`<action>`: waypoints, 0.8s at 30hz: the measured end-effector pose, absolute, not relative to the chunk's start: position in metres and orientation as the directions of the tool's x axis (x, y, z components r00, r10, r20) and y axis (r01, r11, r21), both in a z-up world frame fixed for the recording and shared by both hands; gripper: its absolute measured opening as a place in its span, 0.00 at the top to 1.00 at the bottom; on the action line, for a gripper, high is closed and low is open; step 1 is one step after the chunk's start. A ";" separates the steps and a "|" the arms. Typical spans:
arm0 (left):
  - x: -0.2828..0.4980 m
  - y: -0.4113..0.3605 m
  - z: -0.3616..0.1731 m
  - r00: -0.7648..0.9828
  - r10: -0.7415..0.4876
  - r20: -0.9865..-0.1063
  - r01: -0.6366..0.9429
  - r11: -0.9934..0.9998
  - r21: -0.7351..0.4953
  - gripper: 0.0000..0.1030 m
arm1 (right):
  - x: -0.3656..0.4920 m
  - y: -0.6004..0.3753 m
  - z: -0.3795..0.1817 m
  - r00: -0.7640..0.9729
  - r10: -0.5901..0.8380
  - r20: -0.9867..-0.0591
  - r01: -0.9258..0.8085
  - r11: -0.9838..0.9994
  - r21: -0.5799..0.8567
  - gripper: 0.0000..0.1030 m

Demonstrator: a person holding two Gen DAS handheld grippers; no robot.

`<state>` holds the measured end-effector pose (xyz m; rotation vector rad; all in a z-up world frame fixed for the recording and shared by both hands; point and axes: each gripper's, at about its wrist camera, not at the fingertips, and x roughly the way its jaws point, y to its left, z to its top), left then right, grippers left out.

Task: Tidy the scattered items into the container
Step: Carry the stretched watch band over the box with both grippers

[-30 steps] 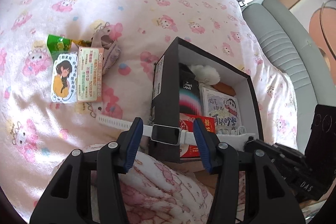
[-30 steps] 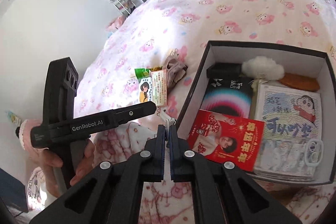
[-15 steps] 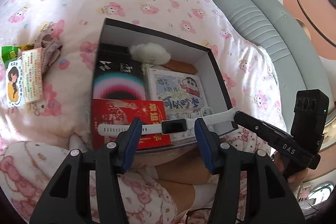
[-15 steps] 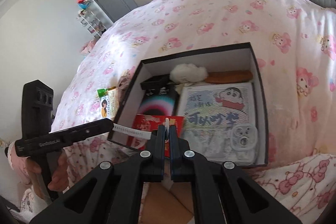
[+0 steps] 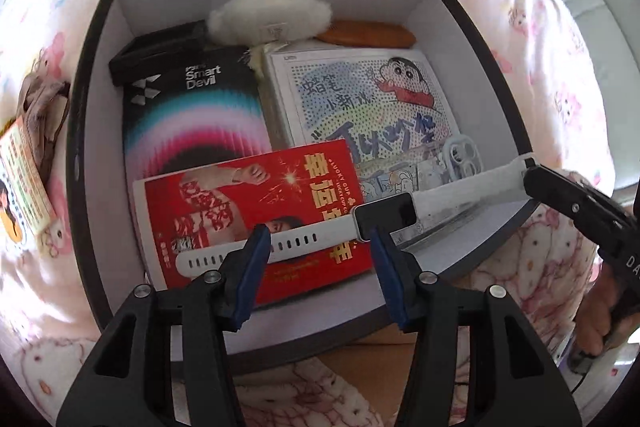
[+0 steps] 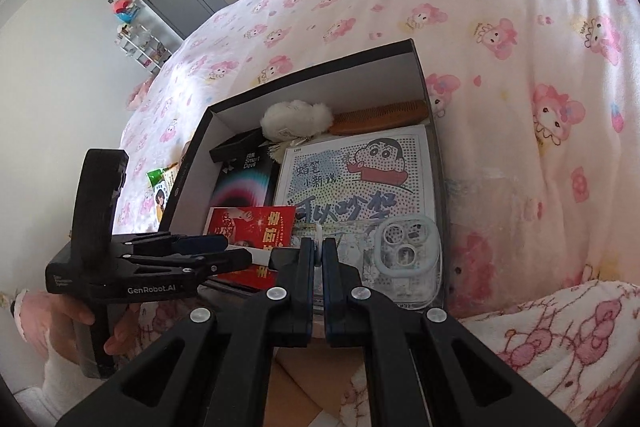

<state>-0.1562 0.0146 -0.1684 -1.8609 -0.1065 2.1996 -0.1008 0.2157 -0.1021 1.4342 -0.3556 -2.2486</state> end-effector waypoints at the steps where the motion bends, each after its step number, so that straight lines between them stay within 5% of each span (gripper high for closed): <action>1: -0.156 0.016 -0.169 -0.147 0.227 -0.963 -0.157 -0.966 -0.203 0.49 | -0.104 0.214 -0.104 -0.350 -0.481 -0.804 0.231 -0.876 0.424 0.98; 6: -0.158 0.002 -0.178 -0.115 0.222 -0.968 -0.088 -0.973 -0.213 0.49 | -0.109 0.219 -0.106 -0.338 -0.429 -0.838 0.228 -0.901 0.369 0.98; 11: -0.153 -0.008 -0.164 -0.141 0.365 -0.920 -0.081 -0.931 -0.356 0.50 | -0.110 0.208 -0.109 -0.304 -0.462 -0.833 0.293 -0.877 0.380 0.98; 24: -0.145 0.010 -0.184 -0.073 0.208 -0.976 -0.184 -0.964 -0.191 0.49 | -0.114 0.210 -0.110 -0.298 -0.500 -0.813 0.284 -0.860 0.424 0.97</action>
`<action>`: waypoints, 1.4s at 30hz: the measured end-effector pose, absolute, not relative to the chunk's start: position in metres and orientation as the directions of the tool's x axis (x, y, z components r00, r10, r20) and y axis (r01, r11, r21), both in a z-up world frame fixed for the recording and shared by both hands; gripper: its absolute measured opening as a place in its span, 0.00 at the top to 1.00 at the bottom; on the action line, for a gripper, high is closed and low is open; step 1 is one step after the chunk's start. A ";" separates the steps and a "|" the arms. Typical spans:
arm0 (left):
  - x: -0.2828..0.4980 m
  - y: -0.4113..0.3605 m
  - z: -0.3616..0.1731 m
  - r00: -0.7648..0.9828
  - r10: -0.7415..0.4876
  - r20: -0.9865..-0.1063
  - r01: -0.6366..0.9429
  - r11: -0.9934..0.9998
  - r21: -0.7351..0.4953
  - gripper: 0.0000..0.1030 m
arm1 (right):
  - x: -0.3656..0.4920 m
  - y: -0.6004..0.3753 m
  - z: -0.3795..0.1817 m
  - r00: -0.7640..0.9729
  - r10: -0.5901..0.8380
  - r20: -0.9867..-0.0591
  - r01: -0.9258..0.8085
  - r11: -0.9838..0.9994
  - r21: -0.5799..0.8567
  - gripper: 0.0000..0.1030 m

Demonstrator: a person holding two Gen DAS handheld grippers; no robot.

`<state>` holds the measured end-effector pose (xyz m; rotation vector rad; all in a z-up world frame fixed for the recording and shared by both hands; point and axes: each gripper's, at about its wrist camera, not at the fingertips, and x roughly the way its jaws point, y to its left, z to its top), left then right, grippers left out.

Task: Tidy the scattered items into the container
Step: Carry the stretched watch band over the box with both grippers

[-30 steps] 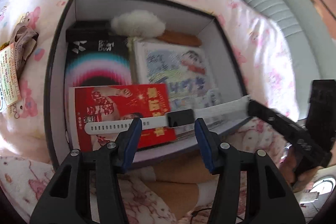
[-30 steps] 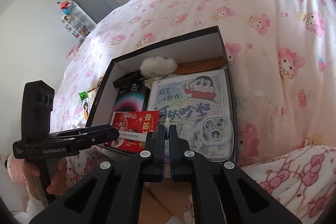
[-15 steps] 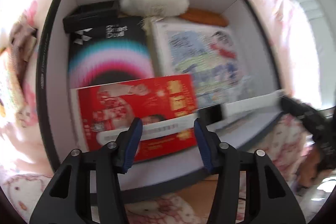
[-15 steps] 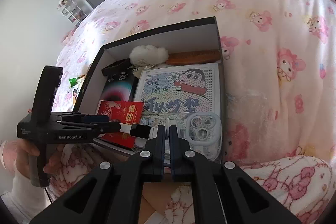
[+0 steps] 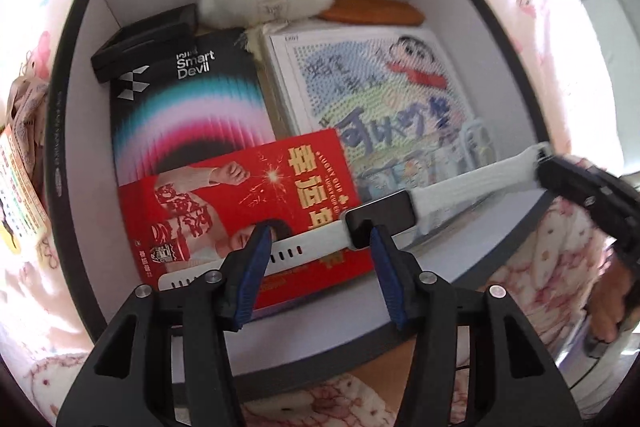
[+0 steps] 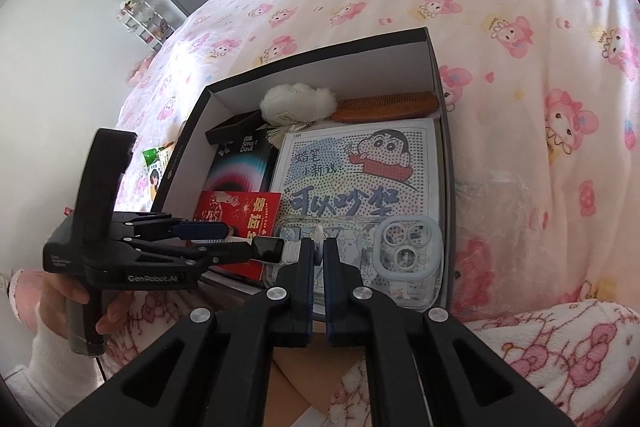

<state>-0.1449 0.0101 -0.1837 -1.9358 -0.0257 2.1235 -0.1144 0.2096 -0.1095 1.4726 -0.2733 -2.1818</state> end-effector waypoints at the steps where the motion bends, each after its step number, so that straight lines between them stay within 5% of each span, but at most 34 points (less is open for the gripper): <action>1: -0.144 0.012 -0.184 -0.072 0.194 -0.978 -0.201 -0.964 -0.177 0.48 | -0.115 0.210 -0.110 -0.296 -0.501 -0.813 0.283 -0.859 0.426 0.97; 8: -0.138 0.012 -0.186 -0.046 0.192 -0.980 -0.252 -0.952 -0.175 0.46 | -0.116 0.212 -0.116 -0.292 -0.494 -0.819 0.268 -0.864 0.426 0.97; 11: -0.139 0.007 -0.186 -0.043 0.218 -0.975 -0.259 -0.945 -0.200 0.59 | -0.118 0.212 -0.116 -0.292 -0.500 -0.815 0.268 -0.861 0.432 0.97; 14: -0.140 0.002 -0.185 -0.051 0.233 -0.971 -0.252 -0.944 -0.213 0.87 | -0.118 0.210 -0.113 -0.303 -0.497 -0.813 0.271 -0.863 0.426 0.97; 18: -0.137 -0.004 -0.186 -0.059 0.263 -0.963 -0.248 -0.938 -0.241 0.97 | -0.117 0.207 -0.107 -0.320 -0.488 -0.812 0.288 -0.867 0.407 0.97; 25: -0.132 -0.007 -0.172 -0.119 0.290 -0.950 -0.266 -0.931 -0.251 0.93 | -0.115 0.210 -0.105 -0.330 -0.505 -0.798 0.280 -0.859 0.428 0.97; 36: -0.146 0.058 -0.174 -0.105 0.291 -0.951 -0.419 -0.880 -0.223 0.44 | -0.122 0.200 -0.078 -0.371 -0.541 -0.755 0.338 -0.836 0.432 0.97; 42: -0.162 0.069 -0.197 -0.074 0.217 -0.973 -0.386 -0.906 -0.173 0.50 | -0.122 0.192 -0.070 -0.359 -0.582 -0.730 0.372 -0.806 0.460 0.97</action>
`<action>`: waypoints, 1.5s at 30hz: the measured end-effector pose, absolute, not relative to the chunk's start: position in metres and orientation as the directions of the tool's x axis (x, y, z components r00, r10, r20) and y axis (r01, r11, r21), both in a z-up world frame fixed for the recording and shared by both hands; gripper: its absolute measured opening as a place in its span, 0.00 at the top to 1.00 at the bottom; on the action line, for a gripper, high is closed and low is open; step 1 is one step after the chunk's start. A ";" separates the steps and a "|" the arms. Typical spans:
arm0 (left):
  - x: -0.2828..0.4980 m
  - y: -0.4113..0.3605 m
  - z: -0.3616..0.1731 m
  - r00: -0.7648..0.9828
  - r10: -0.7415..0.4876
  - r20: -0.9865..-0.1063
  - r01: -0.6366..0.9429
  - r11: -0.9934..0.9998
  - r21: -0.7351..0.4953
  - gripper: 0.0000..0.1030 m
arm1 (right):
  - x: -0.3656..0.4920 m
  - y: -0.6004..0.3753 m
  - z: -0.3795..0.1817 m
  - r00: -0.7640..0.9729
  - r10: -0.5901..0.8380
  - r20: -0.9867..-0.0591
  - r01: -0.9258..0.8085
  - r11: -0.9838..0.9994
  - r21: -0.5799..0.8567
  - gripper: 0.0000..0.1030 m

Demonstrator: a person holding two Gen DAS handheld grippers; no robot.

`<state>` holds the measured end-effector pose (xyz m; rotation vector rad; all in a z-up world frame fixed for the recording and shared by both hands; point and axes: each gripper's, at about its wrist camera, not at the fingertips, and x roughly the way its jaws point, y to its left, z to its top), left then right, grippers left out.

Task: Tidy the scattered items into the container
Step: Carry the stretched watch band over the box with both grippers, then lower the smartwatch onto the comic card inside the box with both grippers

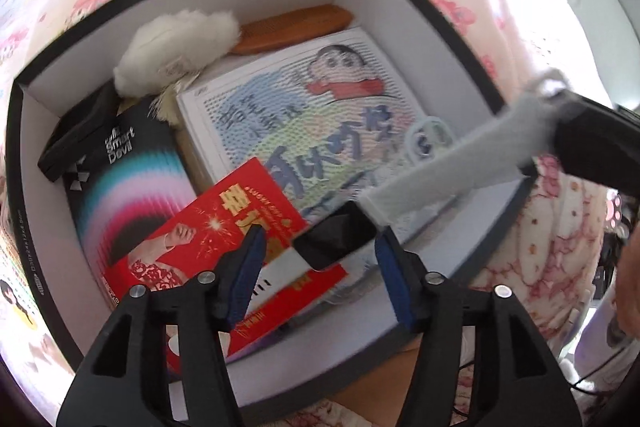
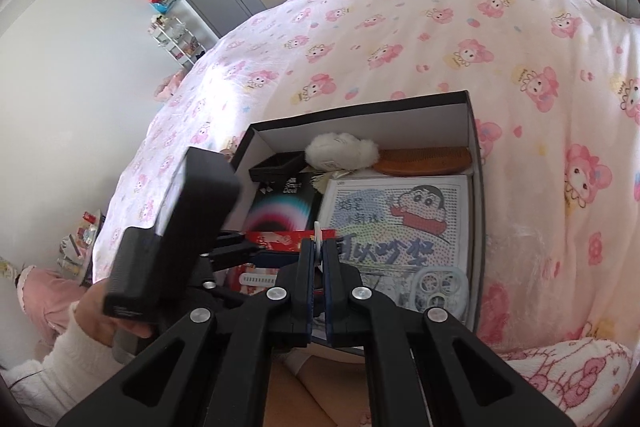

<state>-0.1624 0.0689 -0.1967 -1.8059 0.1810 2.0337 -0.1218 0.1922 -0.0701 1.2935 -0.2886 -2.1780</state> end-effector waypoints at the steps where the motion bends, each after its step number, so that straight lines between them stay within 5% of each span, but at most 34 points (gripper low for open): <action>1: -0.162 0.063 -0.201 -0.058 0.212 -0.976 -0.377 -0.909 -0.175 0.57 | -0.122 0.192 -0.070 -0.360 -0.581 -0.730 0.373 -0.807 0.458 0.97; 8: -0.152 0.060 -0.197 -0.087 0.162 -0.983 -0.429 -0.897 -0.110 0.70 | -0.121 0.188 -0.078 -0.349 -0.570 -0.744 0.360 -0.815 0.455 0.97; 21: -0.169 0.047 -0.112 -0.293 0.081 -0.953 -0.507 -0.858 0.083 0.71 | -0.136 0.209 -0.058 -0.428 -0.561 -0.708 0.337 -0.826 0.451 0.97; 23: -0.179 0.055 -0.115 -0.289 0.047 -0.956 -0.536 -0.836 0.121 0.81 | -0.143 0.212 -0.067 -0.425 -0.538 -0.728 0.309 -0.842 0.442 0.97; 29: -0.199 0.062 -0.146 -0.165 0.011 -0.986 -0.573 -0.815 0.086 0.83 | -0.162 0.212 -0.110 -0.351 -0.490 -0.798 0.239 -0.871 0.429 0.98; 38: -0.230 0.005 -0.143 -0.201 0.181 -0.963 -0.371 -0.924 -0.096 0.81 | -0.178 0.216 -0.114 -0.367 -0.420 -0.830 0.205 -0.907 0.368 0.97; 45: -0.245 0.005 -0.168 -0.117 0.111 -0.987 -0.293 -0.953 -0.073 0.81 | -0.178 0.192 -0.129 -0.239 -0.442 -0.864 0.264 -0.886 0.381 0.97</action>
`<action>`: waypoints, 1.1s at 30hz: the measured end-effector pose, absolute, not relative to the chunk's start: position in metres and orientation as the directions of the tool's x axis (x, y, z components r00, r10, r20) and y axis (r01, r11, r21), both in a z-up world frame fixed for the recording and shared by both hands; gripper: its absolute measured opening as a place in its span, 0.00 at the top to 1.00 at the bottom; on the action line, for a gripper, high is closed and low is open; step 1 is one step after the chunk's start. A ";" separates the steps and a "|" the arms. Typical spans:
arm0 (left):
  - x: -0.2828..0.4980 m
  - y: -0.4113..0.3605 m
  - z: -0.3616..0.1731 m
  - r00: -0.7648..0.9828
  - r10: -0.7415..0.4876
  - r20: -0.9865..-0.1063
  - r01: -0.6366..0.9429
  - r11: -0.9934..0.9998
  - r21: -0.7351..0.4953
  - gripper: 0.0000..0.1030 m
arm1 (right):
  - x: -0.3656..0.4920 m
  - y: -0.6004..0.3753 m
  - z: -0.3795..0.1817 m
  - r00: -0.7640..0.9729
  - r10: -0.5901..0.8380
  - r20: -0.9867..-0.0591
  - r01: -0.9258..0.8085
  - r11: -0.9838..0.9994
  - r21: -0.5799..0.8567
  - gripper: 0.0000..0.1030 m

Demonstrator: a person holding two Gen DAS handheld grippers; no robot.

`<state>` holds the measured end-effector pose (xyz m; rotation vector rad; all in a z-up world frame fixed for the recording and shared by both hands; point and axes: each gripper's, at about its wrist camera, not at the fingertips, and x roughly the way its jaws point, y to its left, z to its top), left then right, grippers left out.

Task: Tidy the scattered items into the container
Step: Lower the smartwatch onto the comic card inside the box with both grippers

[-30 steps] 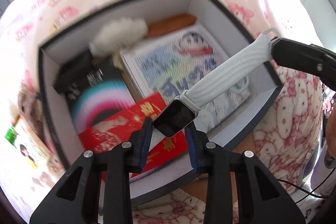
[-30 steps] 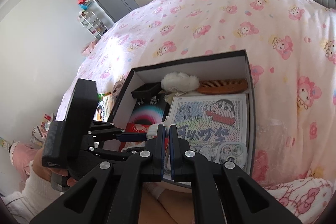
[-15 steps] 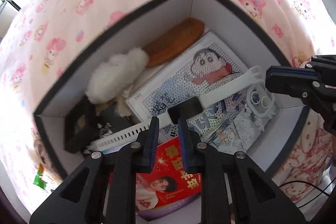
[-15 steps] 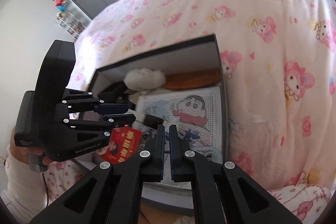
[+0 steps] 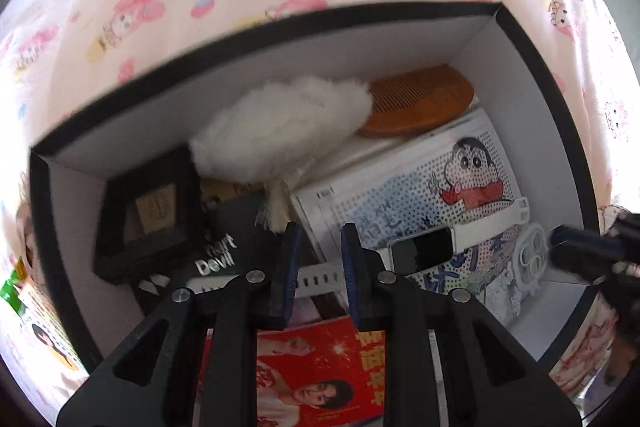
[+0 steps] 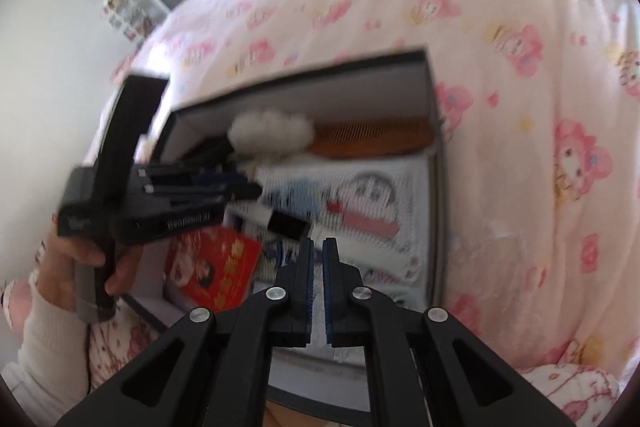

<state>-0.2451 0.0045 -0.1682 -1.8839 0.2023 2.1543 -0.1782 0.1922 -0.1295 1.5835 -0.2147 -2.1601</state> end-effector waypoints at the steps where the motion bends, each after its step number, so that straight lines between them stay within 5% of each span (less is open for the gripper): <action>1: -0.245 0.003 -0.170 -0.090 0.121 -0.989 -0.276 -0.957 -0.092 0.81 | -0.179 0.188 -0.137 -0.218 -0.426 -0.878 0.257 -0.893 0.370 0.97; 12: -0.233 -0.031 -0.139 -0.115 0.259 -0.959 -0.195 -0.953 -0.233 0.67 | -0.171 0.155 -0.159 -0.094 -0.418 -0.904 0.300 -0.877 0.374 0.97; 21: -0.239 -0.047 -0.139 -0.077 0.301 -0.950 -0.133 -0.948 -0.290 0.67 | -0.183 0.096 -0.173 -0.037 -0.382 -0.924 0.378 -0.861 0.341 0.97; 27: -0.224 -0.066 -0.142 -0.088 0.286 -0.954 -0.108 -0.955 -0.276 0.66 | -0.184 0.078 -0.175 0.035 -0.485 -0.874 0.392 -0.798 0.458 0.97; 33: -0.218 -0.076 -0.145 -0.103 0.256 -0.961 -0.085 -0.965 -0.248 0.65 | -0.182 0.110 -0.155 -0.108 -0.416 -0.903 0.314 -0.876 0.366 0.97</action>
